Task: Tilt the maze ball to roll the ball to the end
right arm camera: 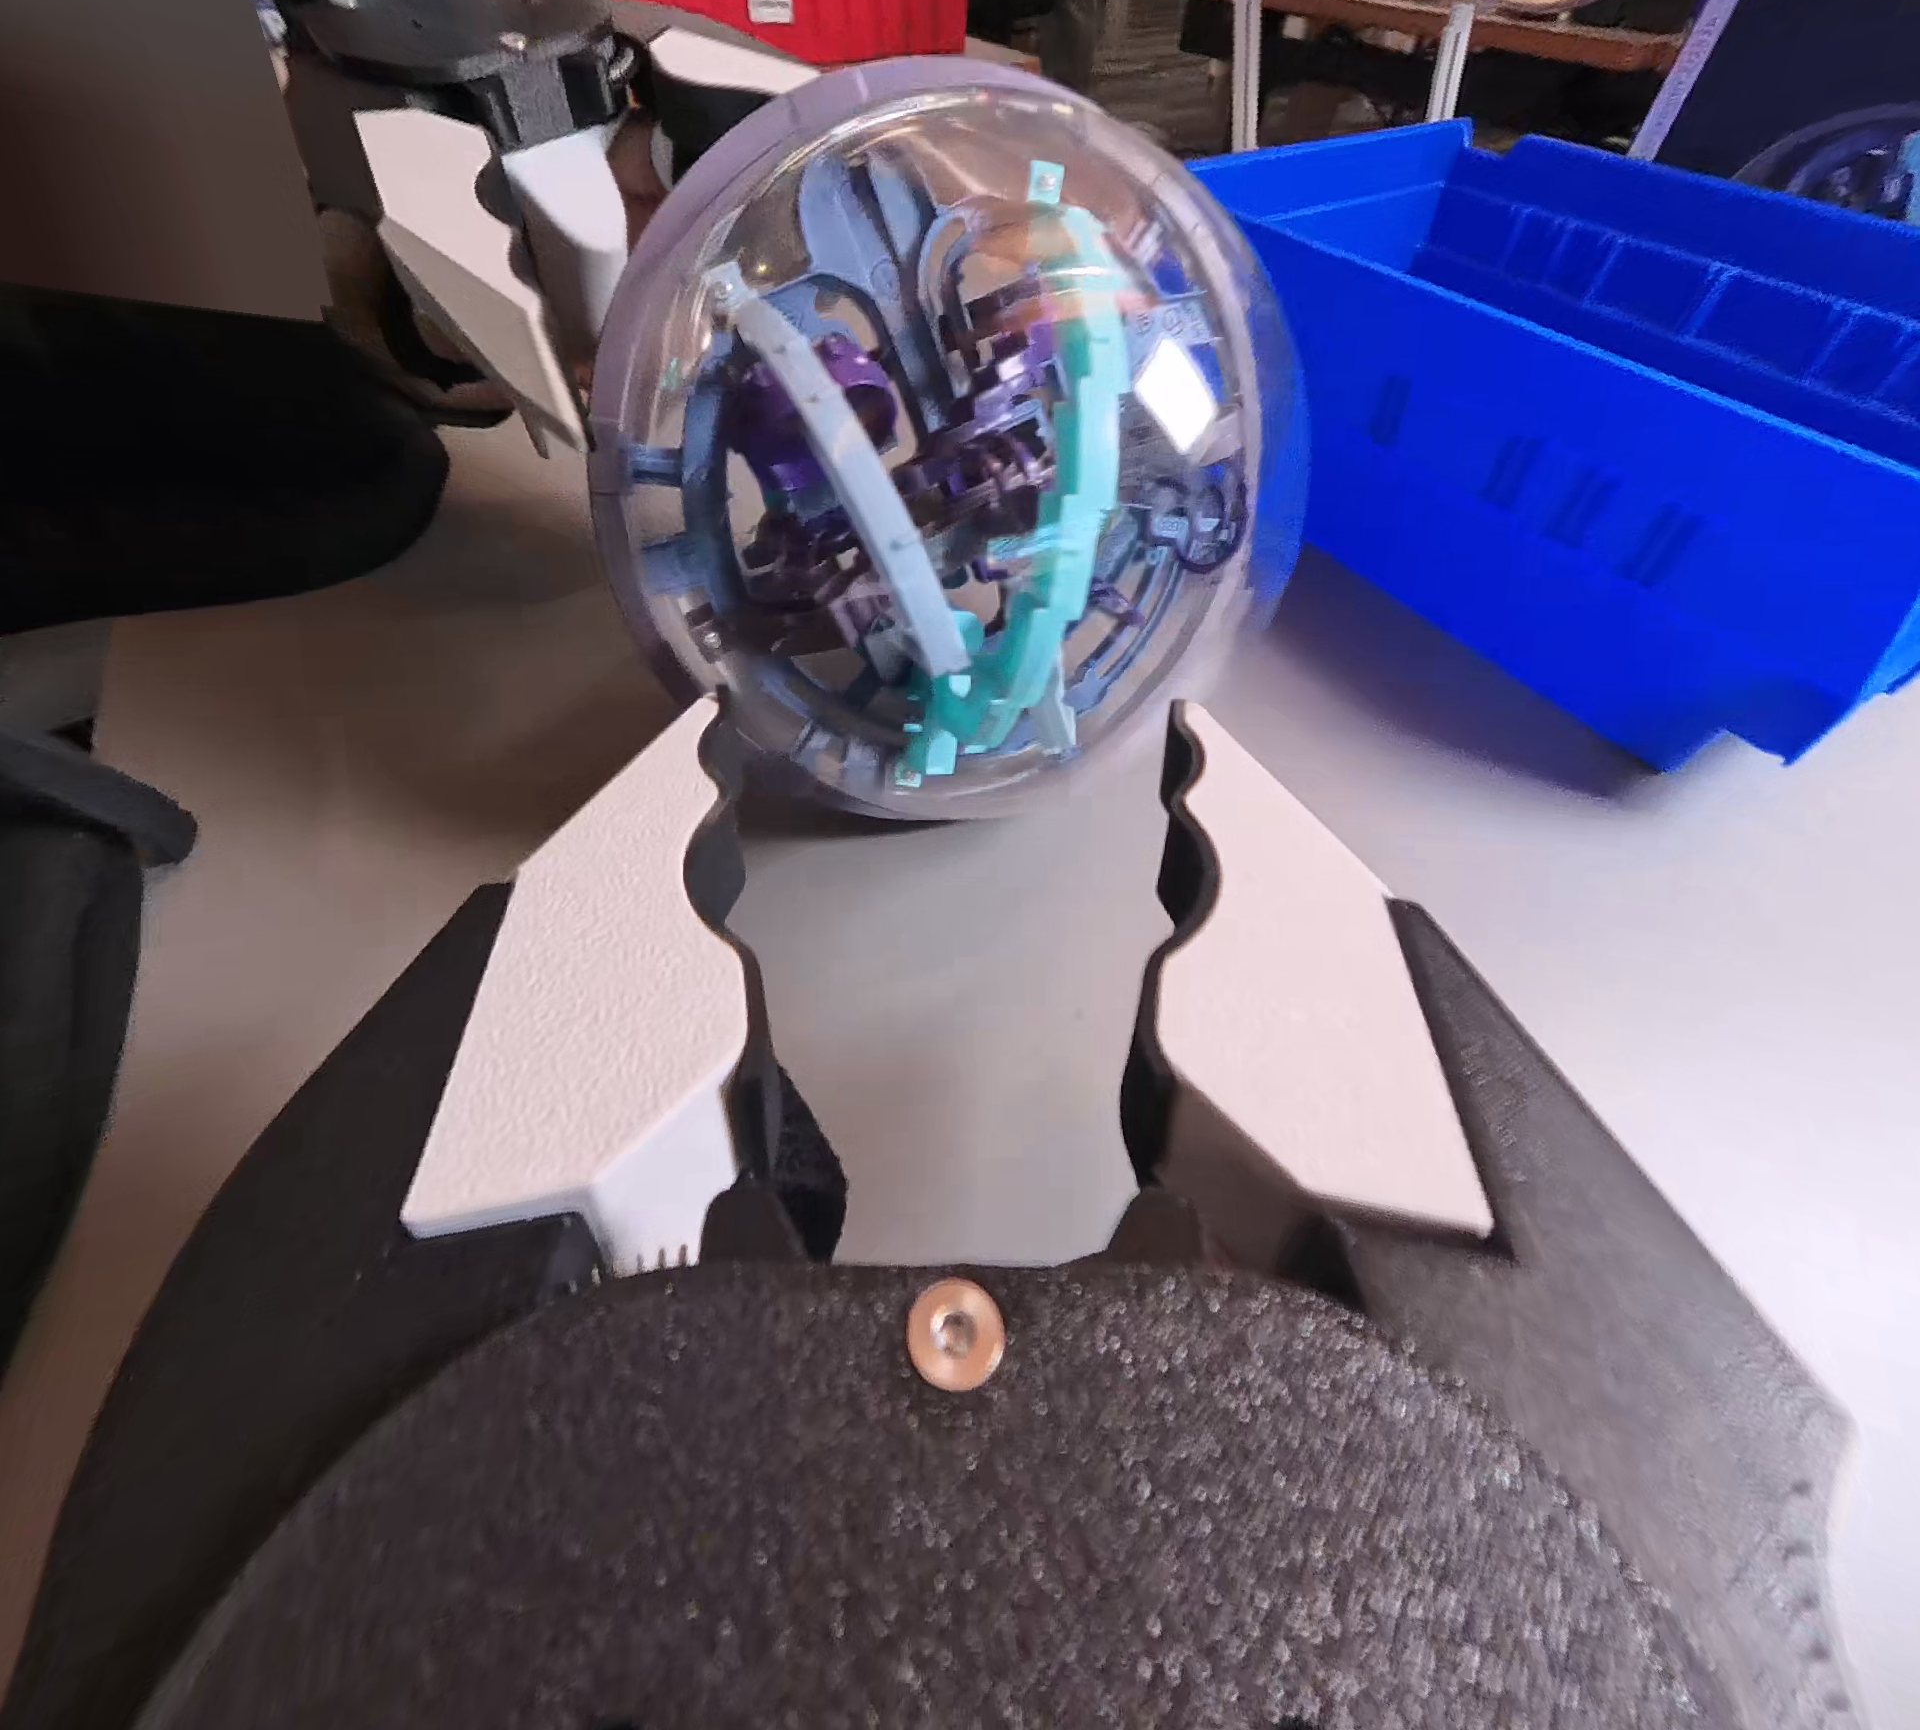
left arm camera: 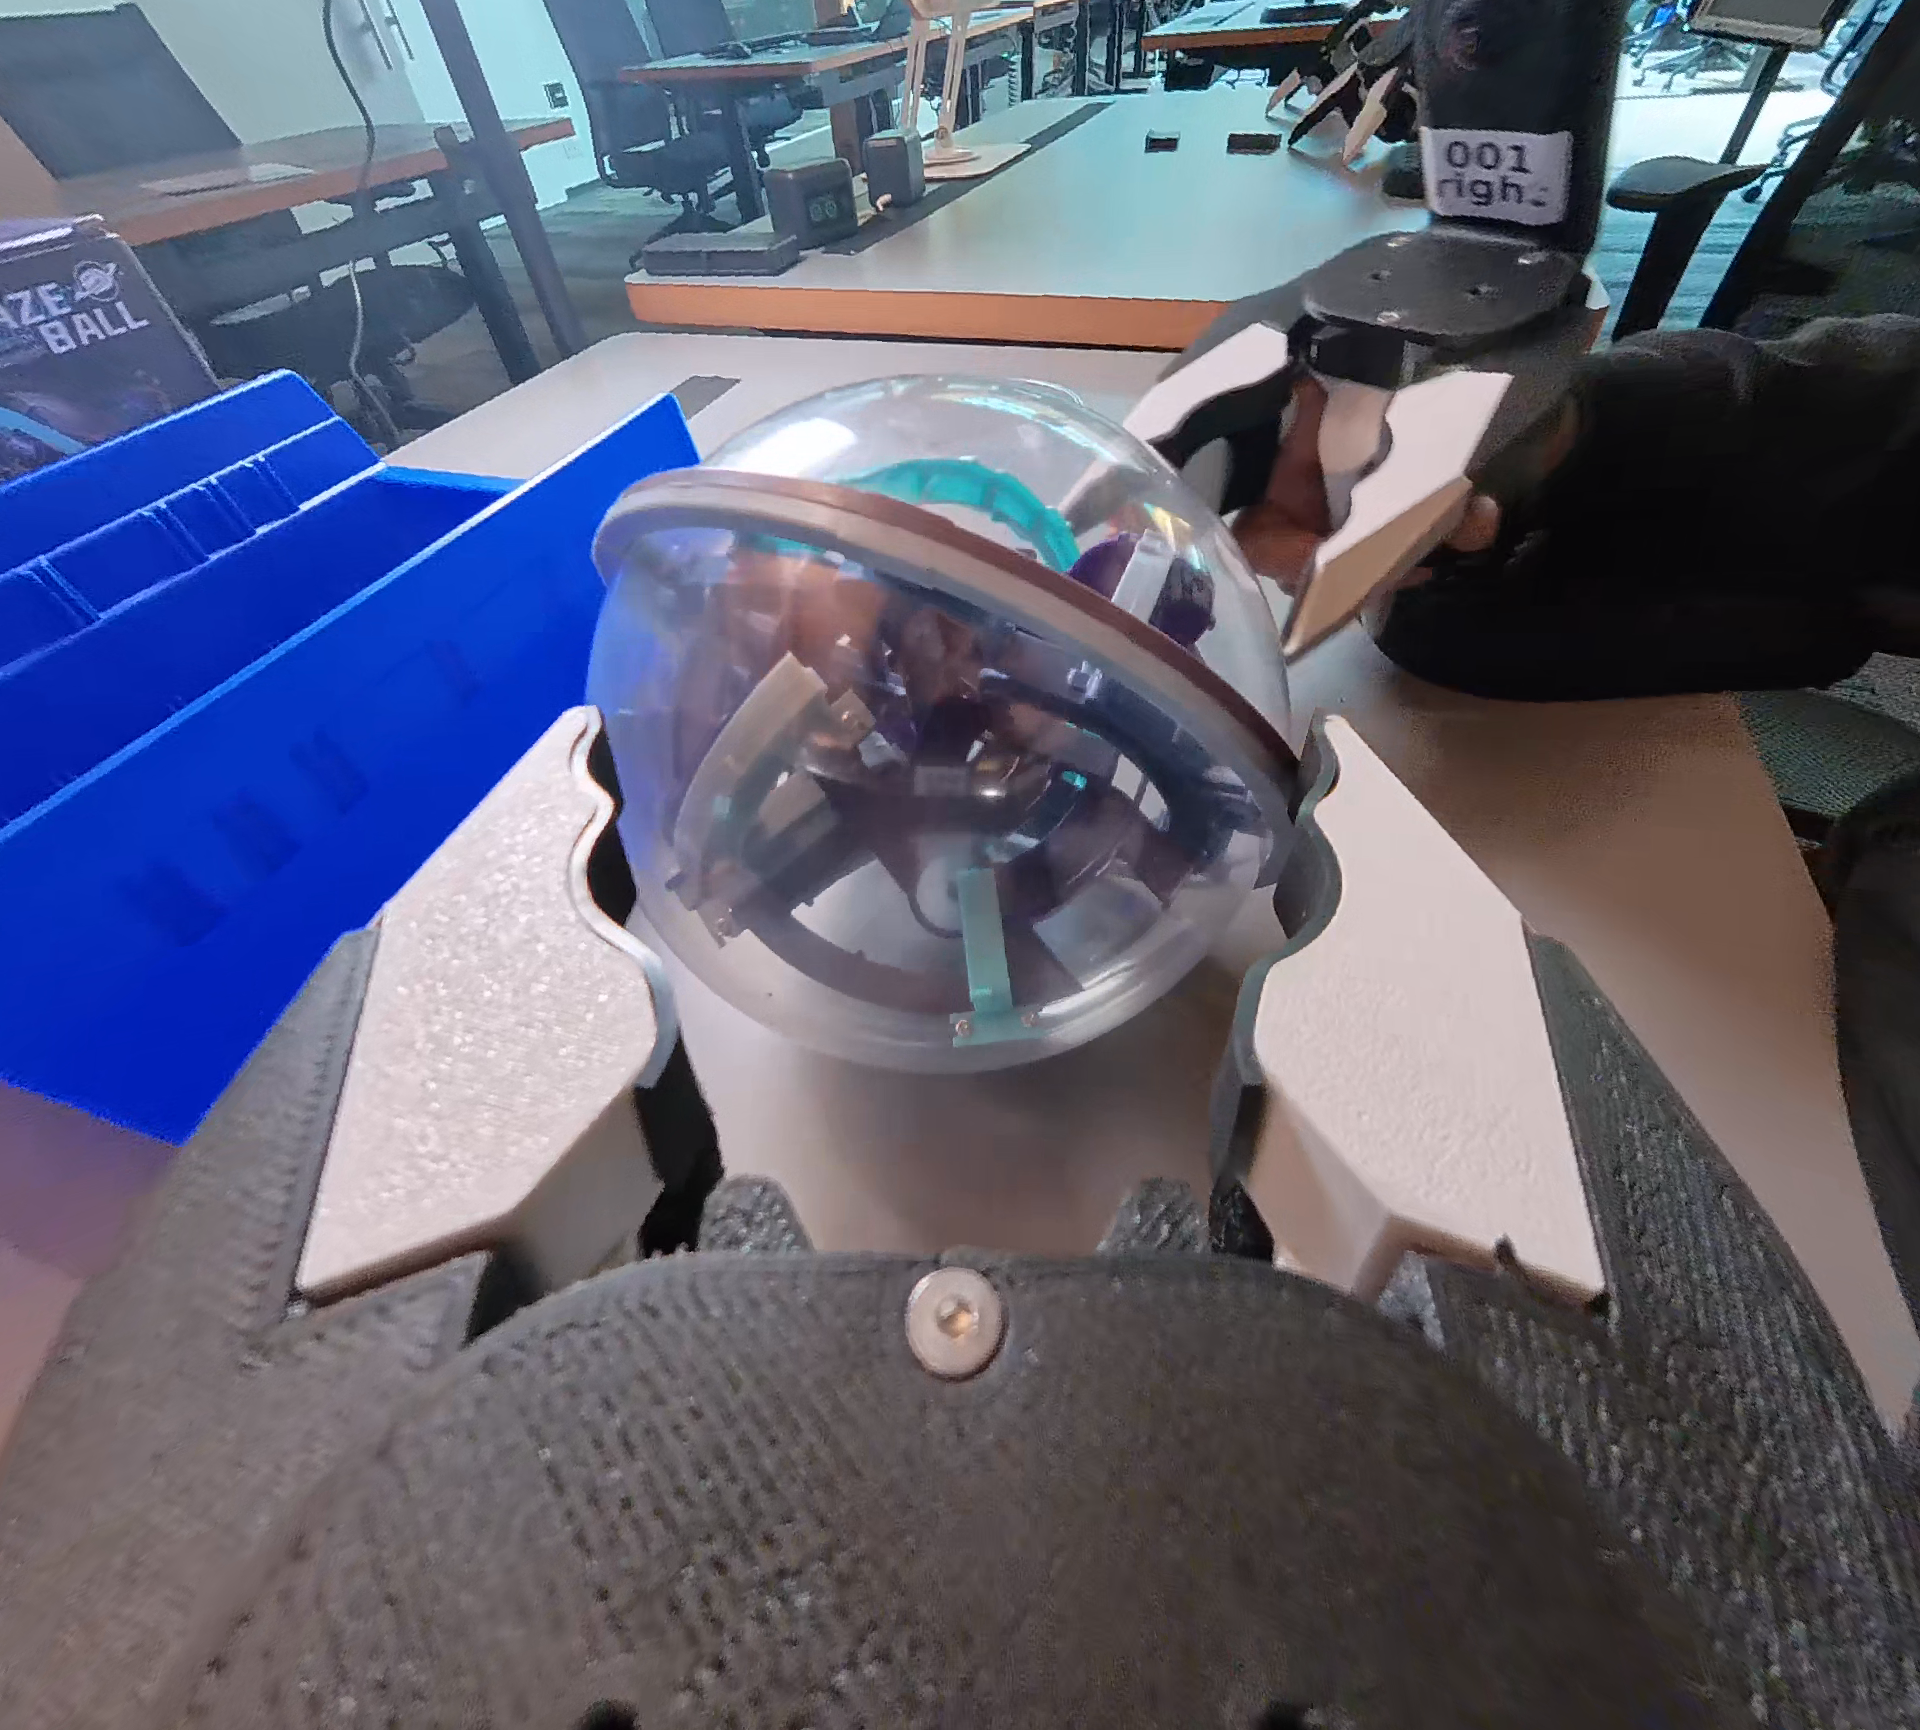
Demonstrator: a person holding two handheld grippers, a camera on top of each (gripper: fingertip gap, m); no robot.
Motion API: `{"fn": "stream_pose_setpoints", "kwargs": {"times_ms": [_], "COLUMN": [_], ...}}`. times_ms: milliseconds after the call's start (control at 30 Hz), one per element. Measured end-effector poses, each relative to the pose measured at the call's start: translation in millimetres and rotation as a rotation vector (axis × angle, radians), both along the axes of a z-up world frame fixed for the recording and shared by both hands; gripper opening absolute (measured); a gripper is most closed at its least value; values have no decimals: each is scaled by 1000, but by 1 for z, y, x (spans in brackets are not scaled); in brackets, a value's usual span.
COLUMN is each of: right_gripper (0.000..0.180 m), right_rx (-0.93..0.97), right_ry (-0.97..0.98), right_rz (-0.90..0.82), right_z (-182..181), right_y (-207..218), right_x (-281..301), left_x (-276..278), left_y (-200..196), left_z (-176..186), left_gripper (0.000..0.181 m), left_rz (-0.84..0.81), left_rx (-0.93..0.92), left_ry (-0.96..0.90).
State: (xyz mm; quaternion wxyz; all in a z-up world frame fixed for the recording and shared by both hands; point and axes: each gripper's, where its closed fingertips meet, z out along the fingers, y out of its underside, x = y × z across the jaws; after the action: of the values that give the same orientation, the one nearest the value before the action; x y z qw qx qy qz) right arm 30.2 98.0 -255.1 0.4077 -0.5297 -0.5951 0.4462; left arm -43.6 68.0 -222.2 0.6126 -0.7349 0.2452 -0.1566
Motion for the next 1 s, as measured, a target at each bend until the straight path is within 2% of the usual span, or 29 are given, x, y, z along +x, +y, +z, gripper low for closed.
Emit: {"fn": "stream_pose_setpoints", "kwargs": {"times_ms": [133, 300, 467, 600, 800, 1000], "right_gripper": [83, 84, 66, 44, 23, 11], "right_rx": [99, 178, 396, 454, 552, 672], "right_ry": [-20, -33, -41, -78, -114, -118], "right_rz": [-92, -224, -298, -348, -554, -607], "right_z": [-4, 10, 28, 15, 1, 2], "right_y": [-5, -4, -29, -58, -45, -41], "right_x": [3, 7, 12, 2, -6, -12], "left_x": [10, 15, 15, 17, 19, 17], "left_y": [4, 7, 11, 14, 17, 18], "left_z": [0, 1, 2, 2, 2, 5], "left_gripper": [127, 123, 120, 120, 120, 118], "left_rz": [3, 69, 106, 120, 148, 168], "left_rx": [1, 11, 5, 2, 10, 8], "left_ry": [7, 27, 21, 26, 25, 12]}}
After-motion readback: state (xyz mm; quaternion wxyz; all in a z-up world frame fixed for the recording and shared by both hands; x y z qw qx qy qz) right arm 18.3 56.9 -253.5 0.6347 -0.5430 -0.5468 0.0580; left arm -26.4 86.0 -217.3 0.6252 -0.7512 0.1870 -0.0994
